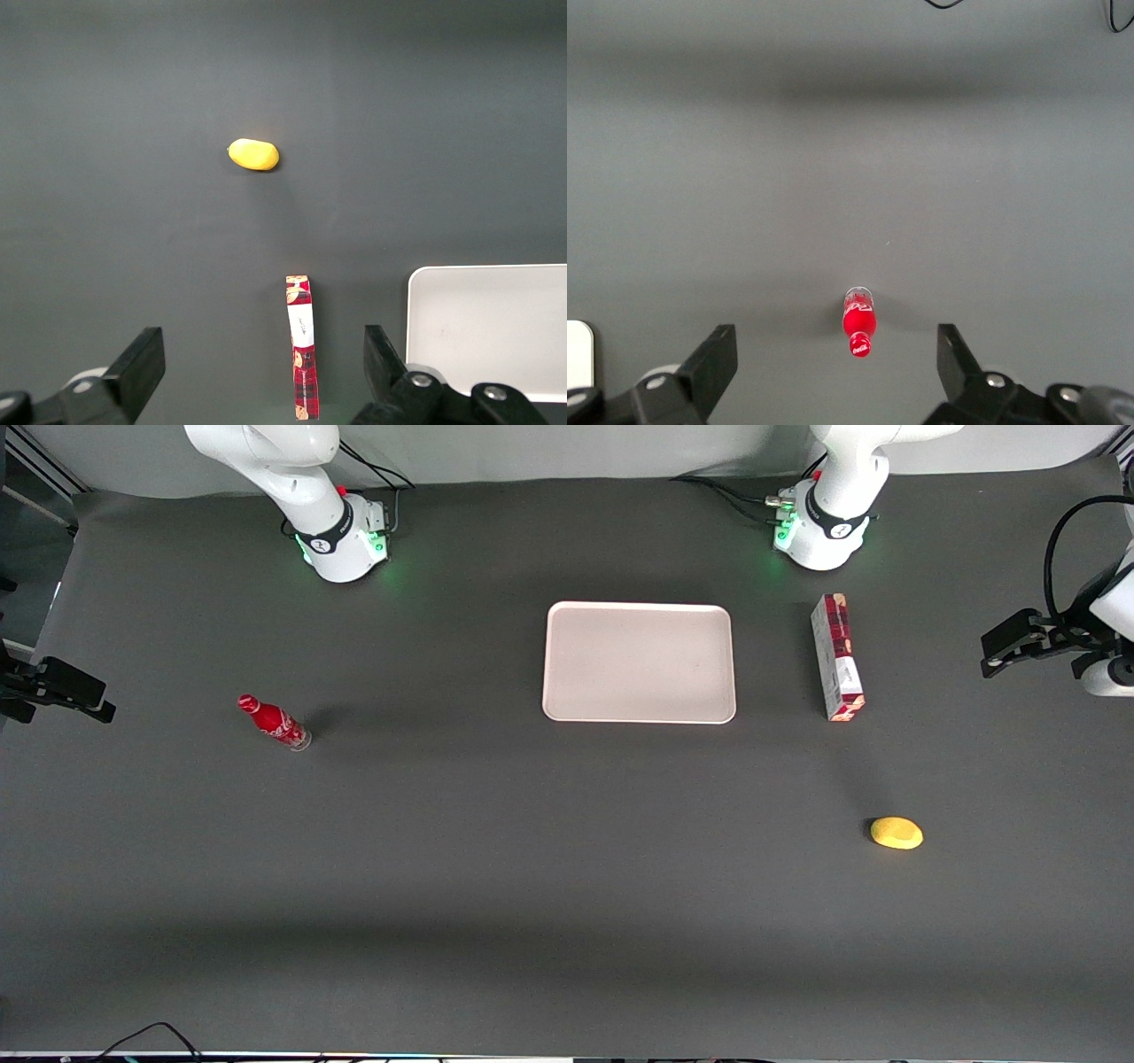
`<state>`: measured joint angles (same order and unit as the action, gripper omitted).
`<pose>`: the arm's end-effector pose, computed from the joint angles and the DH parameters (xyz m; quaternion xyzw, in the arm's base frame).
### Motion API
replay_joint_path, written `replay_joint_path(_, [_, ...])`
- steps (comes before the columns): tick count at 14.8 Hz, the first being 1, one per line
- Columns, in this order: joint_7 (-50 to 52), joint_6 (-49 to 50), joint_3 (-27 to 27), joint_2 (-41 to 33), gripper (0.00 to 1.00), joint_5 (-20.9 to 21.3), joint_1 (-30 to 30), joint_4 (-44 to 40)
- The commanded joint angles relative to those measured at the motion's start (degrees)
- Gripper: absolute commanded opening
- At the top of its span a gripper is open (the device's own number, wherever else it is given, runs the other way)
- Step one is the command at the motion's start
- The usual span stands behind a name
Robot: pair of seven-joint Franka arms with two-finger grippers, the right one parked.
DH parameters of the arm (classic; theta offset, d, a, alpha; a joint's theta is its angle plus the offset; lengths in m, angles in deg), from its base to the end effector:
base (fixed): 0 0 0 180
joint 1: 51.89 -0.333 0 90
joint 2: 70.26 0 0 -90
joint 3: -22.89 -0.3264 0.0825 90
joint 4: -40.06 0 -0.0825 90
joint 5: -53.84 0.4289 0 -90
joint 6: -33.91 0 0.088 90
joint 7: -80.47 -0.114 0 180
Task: Place red cookie box on tray
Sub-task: 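Move the left gripper toward the standing red plaid cookie box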
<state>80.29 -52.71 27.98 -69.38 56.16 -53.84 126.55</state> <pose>0.5980 -0.0276 0.6452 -0.9994 0.0279 0.0060 0.0197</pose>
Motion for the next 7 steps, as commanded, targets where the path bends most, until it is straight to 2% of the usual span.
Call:
replay_joint_path(1, [-0.87,1.1,-0.08,0.27,1.0,-0.03,0.1,-0.81])
replay_joint_path(7, [0.27,1.1,0.0,0.35,1.0,0.05,0.1,-1.16])
